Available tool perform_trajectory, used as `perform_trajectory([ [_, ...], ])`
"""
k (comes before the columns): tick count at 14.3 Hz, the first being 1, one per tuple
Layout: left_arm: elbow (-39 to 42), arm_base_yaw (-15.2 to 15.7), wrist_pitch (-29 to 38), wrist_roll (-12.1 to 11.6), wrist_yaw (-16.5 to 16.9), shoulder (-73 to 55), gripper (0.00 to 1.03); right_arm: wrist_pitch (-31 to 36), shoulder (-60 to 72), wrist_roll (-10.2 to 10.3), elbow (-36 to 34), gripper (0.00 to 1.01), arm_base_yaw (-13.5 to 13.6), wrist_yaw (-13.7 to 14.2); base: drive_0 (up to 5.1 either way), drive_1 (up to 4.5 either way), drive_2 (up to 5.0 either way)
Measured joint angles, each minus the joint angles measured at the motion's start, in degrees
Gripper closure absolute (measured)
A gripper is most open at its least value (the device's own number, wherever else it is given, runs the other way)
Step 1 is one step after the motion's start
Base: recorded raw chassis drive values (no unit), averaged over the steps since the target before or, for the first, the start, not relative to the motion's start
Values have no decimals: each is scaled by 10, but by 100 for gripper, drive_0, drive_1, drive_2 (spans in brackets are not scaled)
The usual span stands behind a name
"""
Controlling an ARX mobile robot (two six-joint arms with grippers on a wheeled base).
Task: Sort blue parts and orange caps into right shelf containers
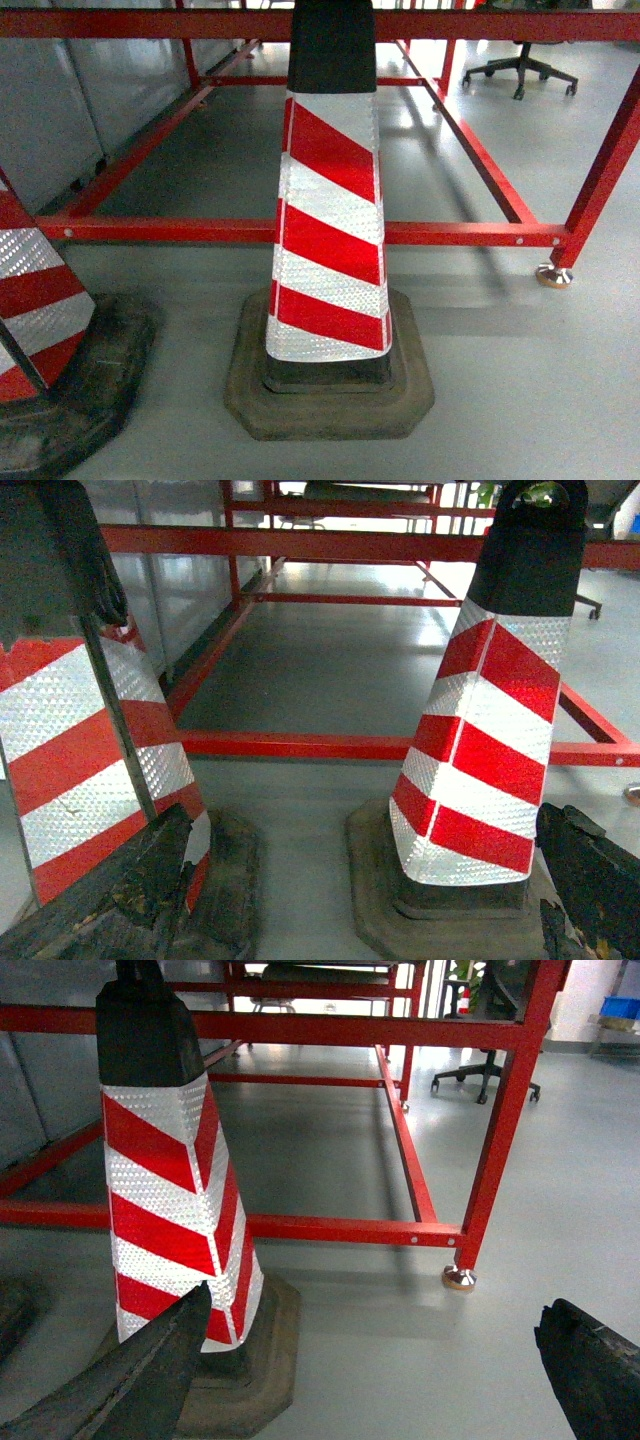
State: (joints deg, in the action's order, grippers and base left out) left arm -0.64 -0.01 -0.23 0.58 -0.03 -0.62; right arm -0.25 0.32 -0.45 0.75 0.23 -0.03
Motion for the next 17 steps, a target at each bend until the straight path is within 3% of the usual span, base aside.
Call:
perform_trajectory([
  [17, 0, 0, -1, 0, 0, 0, 5, -2, 0, 0, 0, 3, 0, 0, 0, 0, 0],
])
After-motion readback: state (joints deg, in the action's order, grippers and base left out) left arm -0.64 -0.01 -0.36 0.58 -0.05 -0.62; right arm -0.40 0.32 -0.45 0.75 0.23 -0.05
